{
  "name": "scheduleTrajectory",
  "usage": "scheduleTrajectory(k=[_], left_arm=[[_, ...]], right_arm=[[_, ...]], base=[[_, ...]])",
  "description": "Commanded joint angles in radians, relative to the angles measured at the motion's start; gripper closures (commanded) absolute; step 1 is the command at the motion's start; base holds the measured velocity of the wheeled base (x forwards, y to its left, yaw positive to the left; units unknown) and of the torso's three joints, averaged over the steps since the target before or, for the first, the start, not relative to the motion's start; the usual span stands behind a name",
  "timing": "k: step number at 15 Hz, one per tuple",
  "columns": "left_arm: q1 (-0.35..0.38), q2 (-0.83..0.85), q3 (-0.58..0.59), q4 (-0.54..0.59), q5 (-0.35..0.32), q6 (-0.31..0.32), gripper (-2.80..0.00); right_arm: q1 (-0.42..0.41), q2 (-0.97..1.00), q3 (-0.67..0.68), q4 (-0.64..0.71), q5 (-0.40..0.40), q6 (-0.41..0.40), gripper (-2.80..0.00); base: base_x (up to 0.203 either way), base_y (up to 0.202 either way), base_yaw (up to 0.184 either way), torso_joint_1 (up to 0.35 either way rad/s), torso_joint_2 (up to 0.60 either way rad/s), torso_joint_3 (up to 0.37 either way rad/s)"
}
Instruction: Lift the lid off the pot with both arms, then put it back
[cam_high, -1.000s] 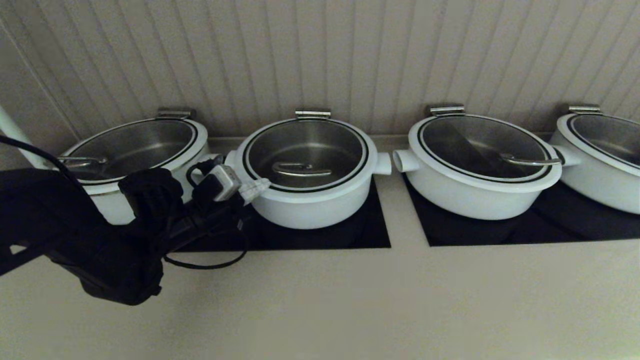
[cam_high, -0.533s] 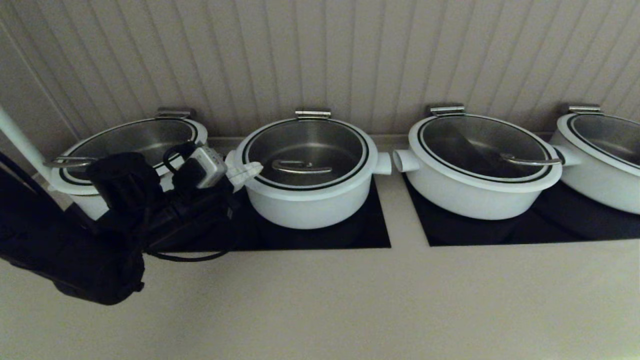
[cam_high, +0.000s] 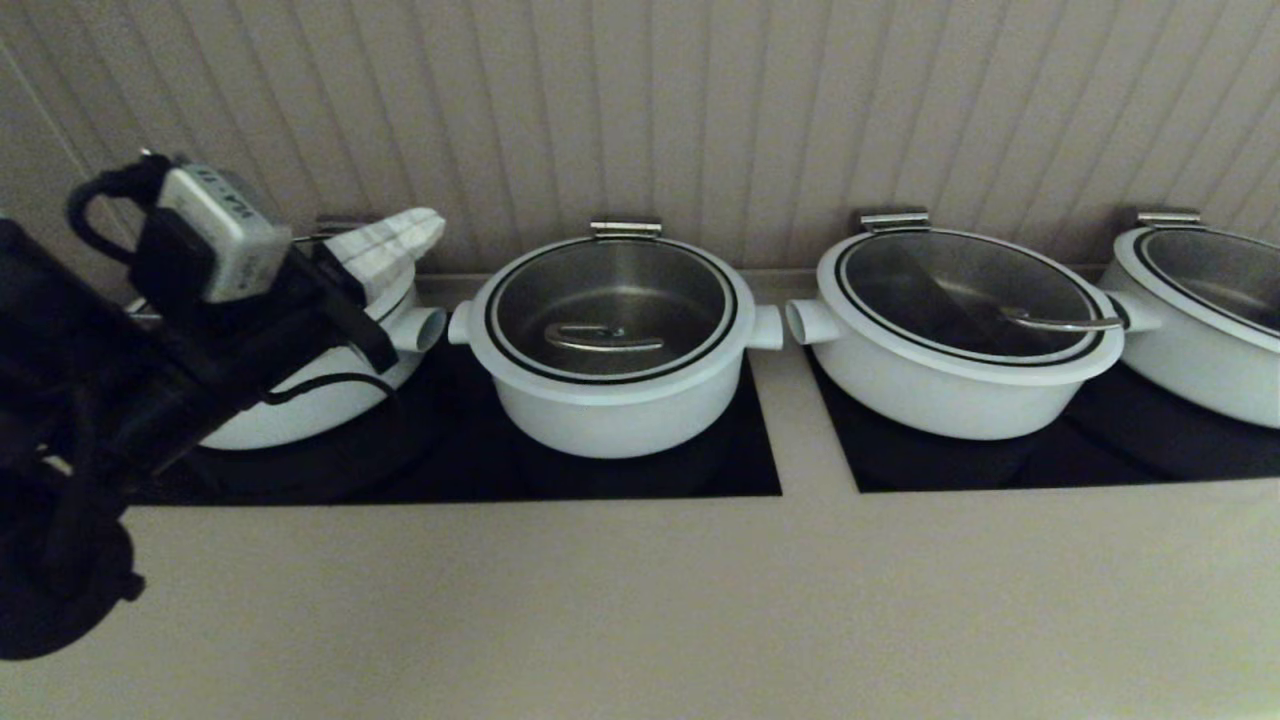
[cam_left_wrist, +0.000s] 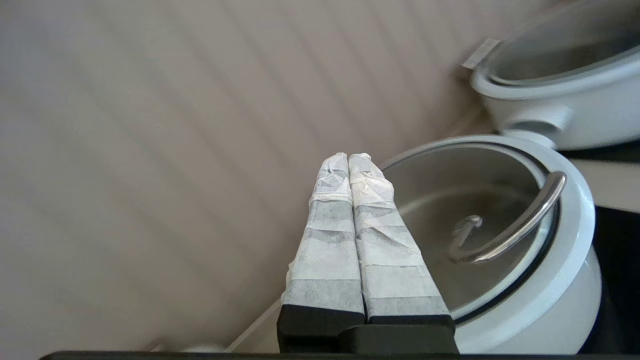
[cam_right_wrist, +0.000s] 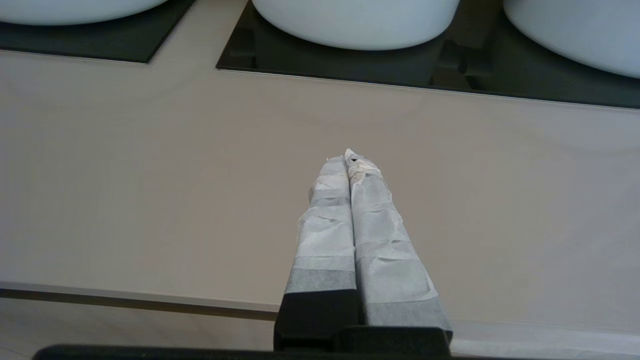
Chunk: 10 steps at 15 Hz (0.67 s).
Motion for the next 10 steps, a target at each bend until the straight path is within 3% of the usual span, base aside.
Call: scheduleTrajectory(k=[1,3,6,8,10], left_arm=[[0.000,-0.223,0.096,0.029,0.064,-0.001,0.00],[0.000,-0.391,0.215,0.124,0.195,-0.017,0.00],[0.000,-0.639,0.388,0.381,0.502,-0.130,0.00],[0.005,-0.811,0.485,0.560,0.594,-0.193,0.00],[0.044,-1.012,0.554,0.732,0.607,-0.219,0.00]], right_arm=[[0.000,0.001,0.000,0.000,0.001,-0.001,0.00],[0.000,0.001,0.000,0.000,0.001,-0.001,0.00],[0.000,0.001,0.000,0.000,0.001,-0.001,0.00],[0.000,0.001,0.000,0.000,0.001,-0.001,0.00],[0.000,0.001,0.000,0.000,0.001,-0.001,0.00]], base=[[0.000,0.000,0.000,0.000,0.00,0.000],[0.000,0.000,0.000,0.000,0.00,0.000],[0.000,0.000,0.000,0.000,0.00,0.000],[0.000,0.000,0.000,0.000,0.00,0.000],[0.000,0.000,0.000,0.000,0.00,0.000]])
